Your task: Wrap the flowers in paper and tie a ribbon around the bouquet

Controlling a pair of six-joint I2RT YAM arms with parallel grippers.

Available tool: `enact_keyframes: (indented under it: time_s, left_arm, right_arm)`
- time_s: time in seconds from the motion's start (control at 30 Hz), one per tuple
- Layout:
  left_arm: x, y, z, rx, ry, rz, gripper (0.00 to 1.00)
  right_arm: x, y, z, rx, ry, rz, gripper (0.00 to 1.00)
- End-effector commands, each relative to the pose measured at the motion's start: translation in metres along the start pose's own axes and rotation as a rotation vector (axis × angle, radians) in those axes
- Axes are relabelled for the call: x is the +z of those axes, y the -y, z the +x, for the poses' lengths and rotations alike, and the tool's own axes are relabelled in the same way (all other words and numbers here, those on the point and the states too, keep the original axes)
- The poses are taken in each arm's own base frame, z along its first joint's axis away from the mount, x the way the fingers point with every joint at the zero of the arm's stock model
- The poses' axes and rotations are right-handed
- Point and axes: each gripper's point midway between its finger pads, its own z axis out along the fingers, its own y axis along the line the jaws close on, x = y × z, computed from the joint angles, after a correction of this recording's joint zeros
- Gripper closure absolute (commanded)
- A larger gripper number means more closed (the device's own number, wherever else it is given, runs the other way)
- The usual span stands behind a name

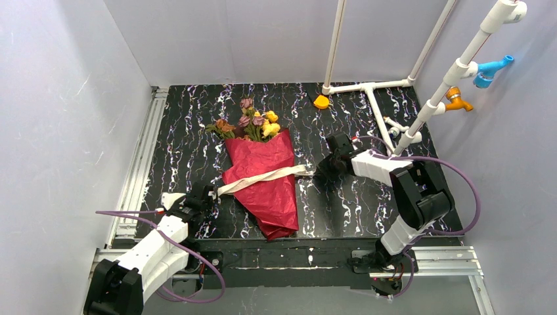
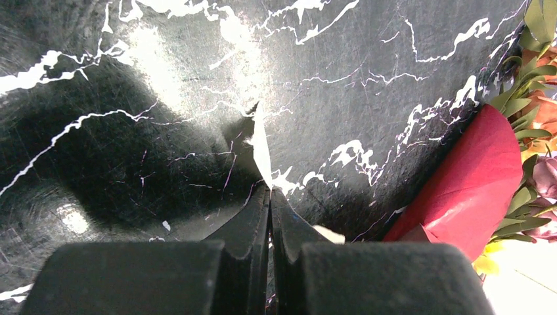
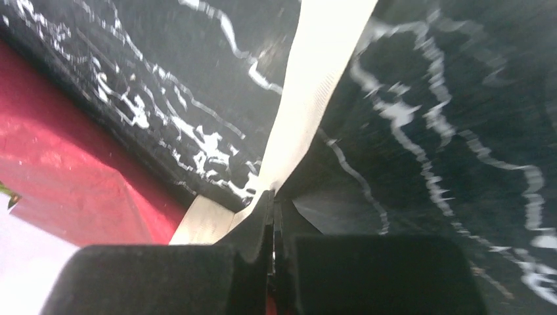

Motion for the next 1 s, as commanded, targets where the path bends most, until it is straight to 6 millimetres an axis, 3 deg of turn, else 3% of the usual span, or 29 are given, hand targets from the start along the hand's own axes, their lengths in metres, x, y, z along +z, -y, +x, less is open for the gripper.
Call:
enact_keyframes:
  time_s: [0.0, 0.17, 0.33, 0.5, 0.77, 0.87, 0.97]
  left_arm:
    - [0.001, -0.022, -0.015, 0.067, 0.070, -0.072, 1.00]
    - [-0.001, -0.026, -0.023, 0.065, 0.104, -0.077, 1.00]
    - [-0.005, -0.029, -0.033, 0.088, 0.139, -0.082, 1.00]
    - [-0.011, -0.022, -0.047, 0.170, 0.161, -0.071, 1.00]
    - [-0.021, -0.008, -0.094, 0.378, 0.268, -0.119, 1.00]
    - [-0.018, 0.003, -0.098, 0.443, 0.237, -0.123, 1.00]
    - [-0.021, -0.002, -0.098, 0.466, 0.197, -0.213, 1.00]
  right_arm:
    - [-0.024, 0.007, -0.052, -0.046, 0.151, 0.052, 0.99]
    - [-0.043, 0.009, -0.116, -0.045, 0.207, 0.021, 0.99]
    - [-0.041, 0.004, -0.148, -0.024, 0.208, -0.040, 0.99]
    - [-0.029, -0.013, -0.149, -0.045, 0.147, -0.102, 0.99]
    - [-0.017, -0.031, -0.156, -0.081, 0.111, -0.148, 0.99]
    - [-0.014, -0.030, -0.156, -0.085, 0.109, -0.142, 0.99]
    - [-0.013, -0.028, -0.152, -0.102, 0.093, -0.148, 0.99]
